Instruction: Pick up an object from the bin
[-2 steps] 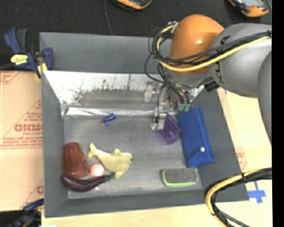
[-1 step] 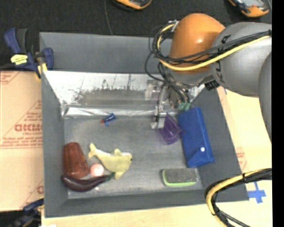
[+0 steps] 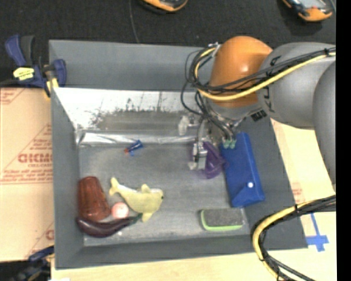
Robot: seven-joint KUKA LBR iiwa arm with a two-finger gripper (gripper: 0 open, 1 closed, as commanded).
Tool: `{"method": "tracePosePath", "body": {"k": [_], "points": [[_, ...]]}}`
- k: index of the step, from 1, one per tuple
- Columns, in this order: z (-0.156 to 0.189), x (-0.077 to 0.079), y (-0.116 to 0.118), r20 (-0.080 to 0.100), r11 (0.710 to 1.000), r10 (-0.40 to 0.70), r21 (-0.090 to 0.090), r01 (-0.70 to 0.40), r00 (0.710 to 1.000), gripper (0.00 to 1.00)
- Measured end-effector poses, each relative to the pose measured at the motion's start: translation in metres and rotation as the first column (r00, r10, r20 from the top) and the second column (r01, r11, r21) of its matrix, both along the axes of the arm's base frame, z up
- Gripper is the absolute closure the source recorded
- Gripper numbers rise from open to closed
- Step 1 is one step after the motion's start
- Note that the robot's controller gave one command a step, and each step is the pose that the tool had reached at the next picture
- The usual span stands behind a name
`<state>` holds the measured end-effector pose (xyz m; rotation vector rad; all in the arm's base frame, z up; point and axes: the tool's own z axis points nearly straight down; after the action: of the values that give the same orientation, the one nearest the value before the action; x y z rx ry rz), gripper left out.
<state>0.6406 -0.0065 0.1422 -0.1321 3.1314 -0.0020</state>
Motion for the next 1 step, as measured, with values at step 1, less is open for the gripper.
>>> {"method": "tracePosePath", "body": {"k": [1], "points": [[-0.0233, -0.0093, -0.0028, -0.006, 1.0, 0.009, 0.002, -0.009, 1.0, 0.0]]}}
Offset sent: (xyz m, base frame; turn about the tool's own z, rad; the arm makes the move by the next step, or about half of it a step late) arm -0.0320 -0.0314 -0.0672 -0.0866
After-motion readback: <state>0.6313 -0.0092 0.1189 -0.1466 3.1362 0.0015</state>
